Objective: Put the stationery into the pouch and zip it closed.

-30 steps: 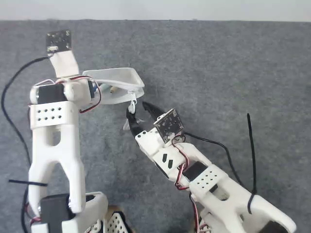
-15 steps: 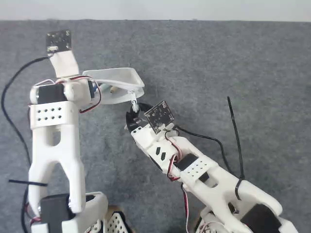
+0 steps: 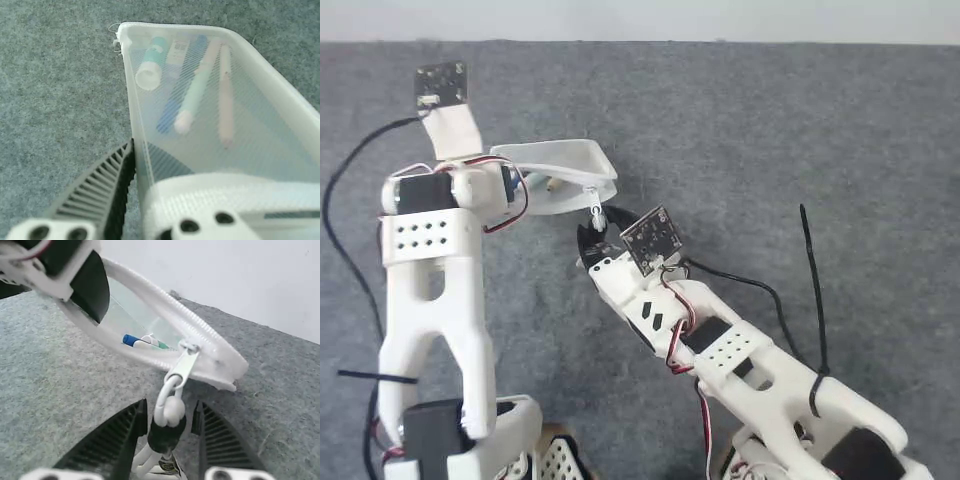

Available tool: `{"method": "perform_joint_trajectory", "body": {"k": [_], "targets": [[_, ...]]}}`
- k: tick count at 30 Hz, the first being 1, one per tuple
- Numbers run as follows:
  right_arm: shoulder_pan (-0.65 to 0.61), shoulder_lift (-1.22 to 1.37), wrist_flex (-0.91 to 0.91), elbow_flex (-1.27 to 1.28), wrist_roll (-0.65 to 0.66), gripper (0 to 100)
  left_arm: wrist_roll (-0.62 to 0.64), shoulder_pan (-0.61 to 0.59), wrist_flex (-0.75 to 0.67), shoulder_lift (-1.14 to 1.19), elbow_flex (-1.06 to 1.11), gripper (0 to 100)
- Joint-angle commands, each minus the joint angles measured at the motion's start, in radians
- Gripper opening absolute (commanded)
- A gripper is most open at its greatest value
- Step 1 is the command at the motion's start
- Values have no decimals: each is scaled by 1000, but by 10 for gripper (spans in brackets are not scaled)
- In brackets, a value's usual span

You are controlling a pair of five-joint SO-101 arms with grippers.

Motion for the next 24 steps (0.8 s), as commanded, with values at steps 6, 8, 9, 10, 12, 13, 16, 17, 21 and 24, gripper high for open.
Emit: {"method": "perform_joint_trajectory", "body": {"k": [6, 8, 9, 10, 12, 13, 16, 17, 21, 24], "targets": [[12, -65, -22, -8, -6, 7, 18, 3, -21, -41, -2, 13], [12, -65, -22, -6, -6, 12, 18, 3, -21, -41, -2, 13], [12, -65, -22, -6, -6, 5, 18, 3, -21, -41, -2, 13], [12, -65, -22, -6, -5, 6, 18, 3, -21, -41, -2, 13], [12, -67, -13, -3, -3, 6, 18, 3, -21, -41, -2, 13], [12, -67, -12, 6, -3, 6, 18, 3, -21, -41, -2, 13], [7, -102, -12, 41, 55, 6, 18, 5, -21, -41, -2, 13], [5, -124, -12, 57, 91, 6, 18, 9, -21, -41, -2, 13], [4, -236, 61, 98, 175, 6, 17, 28, -14, -41, -2, 61], [-1, -338, 251, 97, 175, 6, 20, 28, -14, -41, -2, 145]]}}
